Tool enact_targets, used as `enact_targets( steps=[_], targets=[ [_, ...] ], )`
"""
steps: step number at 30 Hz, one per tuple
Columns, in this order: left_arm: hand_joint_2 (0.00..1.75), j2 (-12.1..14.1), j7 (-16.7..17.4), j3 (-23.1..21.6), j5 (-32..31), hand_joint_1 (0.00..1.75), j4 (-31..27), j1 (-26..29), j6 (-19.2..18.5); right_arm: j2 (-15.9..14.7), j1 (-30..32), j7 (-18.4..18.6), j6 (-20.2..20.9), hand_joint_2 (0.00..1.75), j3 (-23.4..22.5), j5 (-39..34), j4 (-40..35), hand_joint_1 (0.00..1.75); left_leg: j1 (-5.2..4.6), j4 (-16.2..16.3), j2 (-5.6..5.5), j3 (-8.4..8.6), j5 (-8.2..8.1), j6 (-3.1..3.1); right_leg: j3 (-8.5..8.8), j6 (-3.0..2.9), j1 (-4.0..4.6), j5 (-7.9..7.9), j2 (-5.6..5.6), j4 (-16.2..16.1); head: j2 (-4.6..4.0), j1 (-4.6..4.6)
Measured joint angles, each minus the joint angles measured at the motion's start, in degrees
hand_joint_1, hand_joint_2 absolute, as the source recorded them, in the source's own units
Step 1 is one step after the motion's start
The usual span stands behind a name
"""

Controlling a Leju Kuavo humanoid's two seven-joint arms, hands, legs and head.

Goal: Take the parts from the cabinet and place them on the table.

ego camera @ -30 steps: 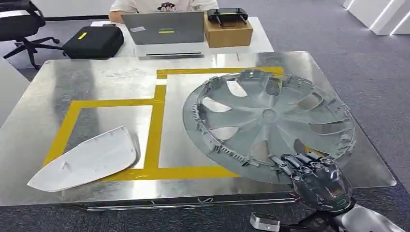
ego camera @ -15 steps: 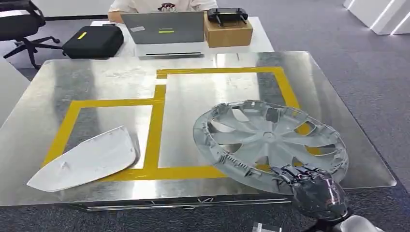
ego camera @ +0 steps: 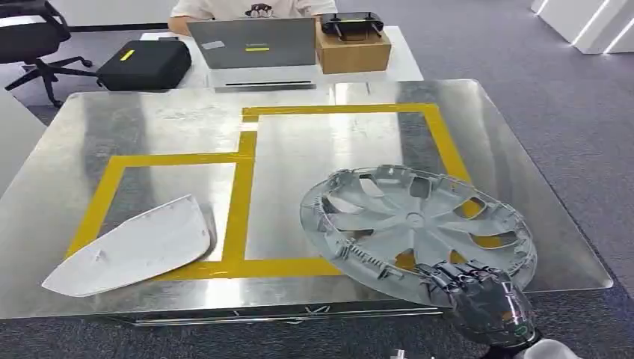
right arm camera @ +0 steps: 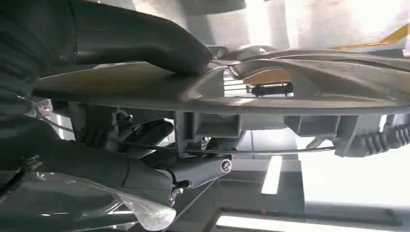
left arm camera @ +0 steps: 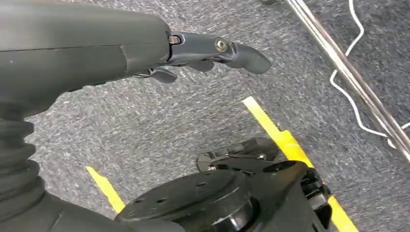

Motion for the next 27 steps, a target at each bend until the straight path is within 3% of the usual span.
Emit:
enact_targets(
  steps=[11, 27],
  targets=[
    [1.75, 0.7, 1.3, 0.1, 0.6, 0.0, -1.6, 0.4, 0.7, 0.1, 1.0, 0.7, 0.6, 1.75, -0.2, -0.6, 0.2, 1.75, 0.0, 0.0, 0.0, 0.0, 0.0, 0.0, 0.01, 0.0, 0.0, 0.0, 0.0, 0.0, 0.0, 0.0],
    [1.75, 1.9, 1.5, 2.4, 1.9, 0.0, -2.4, 1.1, 1.1, 0.6, -0.5, 3.4, 1.6, 1.75, -5.8, 3.1, 6.9, 1.75, 0.0, 0.0, 0.0, 0.0, 0.0, 0.0, 0.0, 0.0, -0.01, 0.0, -0.01, 0.0, 0.0, 0.0]
  ],
)
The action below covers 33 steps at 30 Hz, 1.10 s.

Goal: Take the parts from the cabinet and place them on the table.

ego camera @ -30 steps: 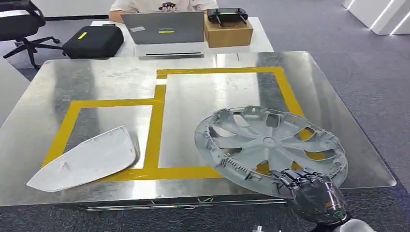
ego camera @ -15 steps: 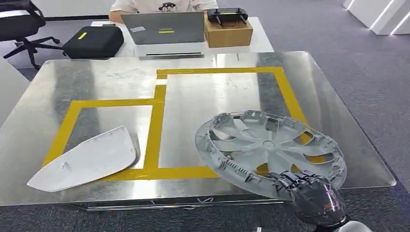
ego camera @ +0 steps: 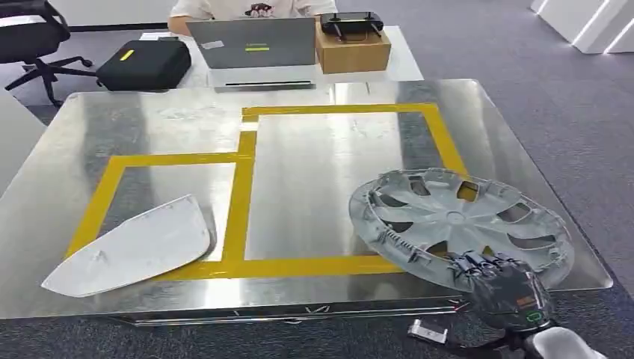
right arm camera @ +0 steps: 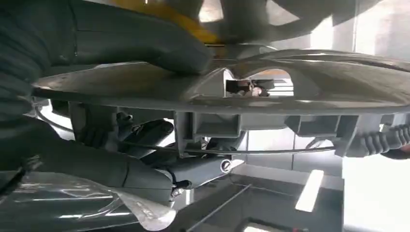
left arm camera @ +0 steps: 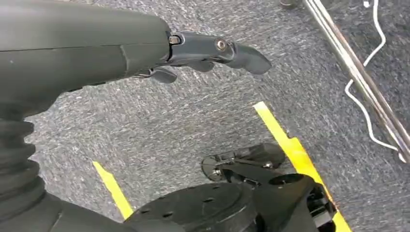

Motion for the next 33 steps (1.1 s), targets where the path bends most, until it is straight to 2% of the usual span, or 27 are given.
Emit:
enact_targets(
  steps=[6, 10, 15, 23, 30, 31, 33],
  targets=[
    [1.75, 0.2, 0.2, 1.0, -0.3, 0.0, -0.3, 0.3, 0.0, 0.2, -0.4, -1.3, -0.5, 1.75, -0.4, 2.3, 1.2, 1.75, 0.0, 0.0, 0.0, -0.02, 0.0, 0.0, 0.0, 0.0, 0.02, 0.0, -0.01, 0.0, 0.0, 0.0],
    [1.75, 0.2, 0.2, 1.5, -1.0, 0.0, -0.3, 0.3, -0.5, 0.3, -1.6, -3.4, -2.6, 1.75, -0.2, 3.2, 1.4, 1.75, 0.0, 0.0, 0.0, -0.03, 0.0, 0.0, 0.01, 0.0, 0.01, 0.0, 0.03, 0.0, 0.0, 0.0],
    [1.75, 0.2, 0.2, 1.9, -2.1, 0.0, -0.3, 0.1, -1.8, 0.5, -6.1, -5.8, -4.8, 1.75, 3.0, 4.8, 1.2, 1.75, 0.0, 0.0, 0.03, 0.02, 0.01, 0.0, 0.02, 0.0, 0.02, 0.01, 0.04, 0.0, 0.0, 0.0],
    [1.75, 0.0, 0.1, 2.8, -3.5, 0.0, -0.1, 0.2, -2.9, 0.5, -10.0, -5.1, -4.7, 1.75, 7.9, 3.6, 1.4, 1.75, 0.0, 0.0, 0.01, -0.01, 0.02, 0.01, 0.01, 0.0, 0.01, 0.01, 0.01, 0.0, 0.0, -0.02],
    [1.75, 0.0, 0.6, 3.0, -4.1, 0.0, 0.0, 0.4, -2.7, 0.5, -10.1, -4.6, -4.7, 1.75, 9.6, 2.2, 1.5, 1.75, 0.0, 0.0, 0.01, -0.02, 0.0, 0.0, 0.0, 0.0, 0.01, 0.0, 0.01, 0.0, 0.0, 0.0],
    [1.75, 0.0, 0.7, 3.0, -4.1, 0.0, 0.0, 0.4, -2.6, 0.4, -10.1, -4.6, -4.8, 0.0, 9.7, 2.2, 1.5, 0.0, 0.0, 0.0, 0.01, -0.02, 0.0, 0.0, 0.0, 0.0, 0.01, 0.0, 0.01, 0.0, 0.0, 0.0],
    [1.75, 0.0, 0.7, 3.0, -4.1, 0.0, 0.0, 0.4, -2.6, 0.4, -10.1, -4.6, -4.8, 0.0, 9.7, 2.2, 1.5, 0.0, 0.0, 0.0, 0.01, -0.02, 0.0, 0.0, 0.0, 0.0, 0.01, 0.0, 0.01, 0.0, 0.0, 0.0]
  ],
)
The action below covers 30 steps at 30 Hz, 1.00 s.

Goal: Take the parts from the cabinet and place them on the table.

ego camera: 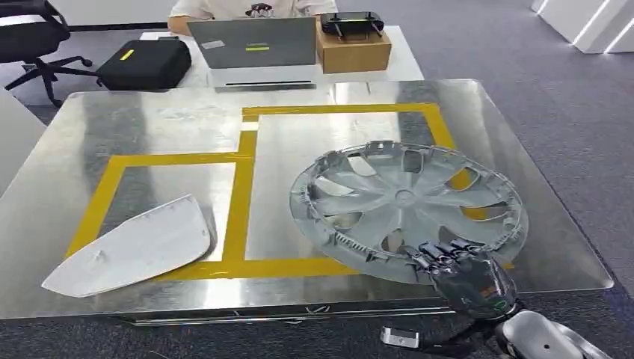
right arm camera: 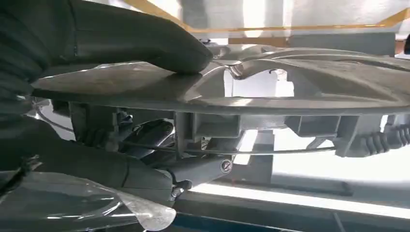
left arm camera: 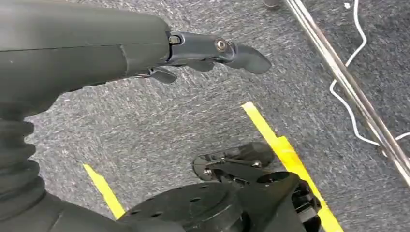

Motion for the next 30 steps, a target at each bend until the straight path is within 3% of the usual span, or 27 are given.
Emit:
enact_targets(
  steps=[7, 8, 21, 30],
  targets=[
    [1.75, 0.4, 1.0, 0.4, -0.2, 0.0, -0.1, 1.0, -0.2, 0.0, 0.1, -0.1, -0.9, 0.0, 1.0, -1.1, 0.3, 0.0, 0.0, 0.0, 0.02, 0.03, 0.0, 0.0, 0.0, 0.0, 0.01, 0.0, 0.04, 0.0, 0.0, -0.02],
    [0.0, 0.5, 1.1, 0.7, -0.2, 0.0, -0.1, 1.0, -0.5, 0.0, 0.3, -0.1, -0.9, 0.0, 1.0, -1.2, 0.4, 0.0, 0.0, 0.0, 0.01, 0.02, 0.0, 0.0, 0.0, 0.0, 0.01, 0.0, 0.02, 0.0, 0.0, 0.04],
    [0.0, 0.5, 2.4, 1.8, 0.0, 0.0, -0.1, 1.6, -1.0, 0.0, 1.2, -0.1, -1.0, 0.0, 0.9, -2.2, 0.0, 0.0, 0.0, 0.0, 0.01, 0.02, 0.0, 0.0, 0.01, 0.0, 0.01, 0.0, 0.03, 0.0, 0.0, 0.02],
    [0.0, 0.4, 1.7, 3.0, -0.2, 0.0, -0.1, 1.9, -2.1, 0.0, 1.1, 1.3, -4.9, 0.0, -2.0, 1.0, -4.2, 0.0, 0.0, 0.0, 0.01, 0.03, 0.0, 0.0, 0.03, 0.0, 0.01, 0.0, 0.01, 0.0, 0.0, 0.0]
  ],
)
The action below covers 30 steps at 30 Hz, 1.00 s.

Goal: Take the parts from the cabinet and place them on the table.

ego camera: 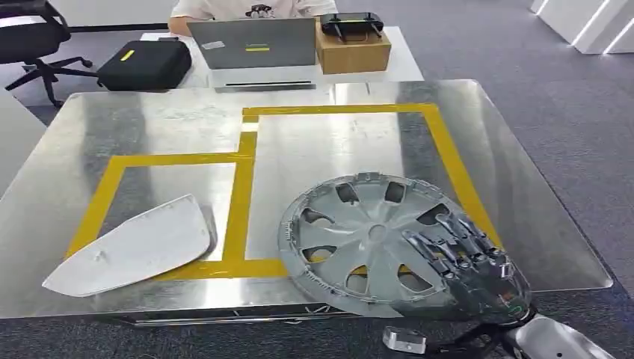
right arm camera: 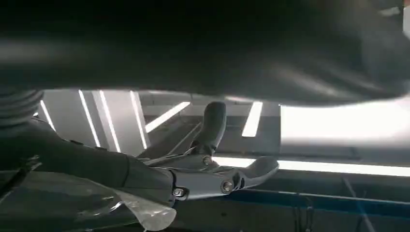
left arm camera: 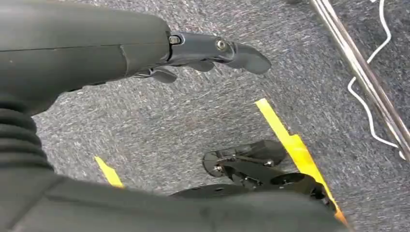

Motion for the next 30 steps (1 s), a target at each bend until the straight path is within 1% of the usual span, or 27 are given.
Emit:
enact_targets(
  steps=[5, 7, 14, 20, 30],
  targets=[
    [0.0, 0.0, 0.0, 0.2, -0.4, 0.0, 0.0, 0.4, 0.1, 0.0, 0.0, 0.3, -3.5, 0.0, -2.5, 1.3, -3.5, 0.0, 0.0, 0.0, 0.0, 0.0, 0.0, 0.0, 0.0, 0.0, 0.0, 0.0, 0.0, 0.0, 0.0, 0.0],
    [0.0, -0.1, 0.0, 0.5, -0.5, 0.0, 0.0, 0.6, 0.3, 0.0, 0.0, 0.3, -4.1, 0.0, -3.8, 1.6, -5.1, 0.0, 0.0, 0.0, 0.0, 0.0, 0.0, 0.0, 0.0, 0.0, 0.0, 0.0, 0.0, 0.0, 0.0, 0.0],
    [0.0, -0.1, -0.2, 1.0, -0.9, 0.0, -1.0, 1.2, 0.1, 0.0, 0.3, -0.5, -4.1, 0.0, -5.2, 2.9, -7.3, 0.0, 0.0, 0.0, 0.0, 0.0, 0.0, 0.0, -0.01, 0.0, 0.0, 0.0, 0.0, 0.0, 0.0, 0.0],
    [0.0, -0.1, -1.3, 1.0, -0.8, 0.0, -1.0, 1.2, -1.0, 0.0, 0.5, -0.2, -4.1, 0.0, -5.0, 3.1, -7.3, 0.0, 0.0, 0.0, 0.0, 0.0, 0.0, 0.0, -0.01, 0.0, 0.0, 0.0, 0.0, 0.0, 0.0, 0.0],
    [0.0, -0.4, -1.3, 1.0, -0.5, 0.0, -1.0, 1.1, -1.4, 0.0, 1.0, 0.3, -4.1, 0.0, -4.1, 3.1, -7.3, 0.0, -0.09, 0.0, 0.0, 0.0, -0.04, 0.05, -0.01, 0.01, -0.09, 0.0, 0.0, 0.0, 0.0, 0.0]
  ],
)
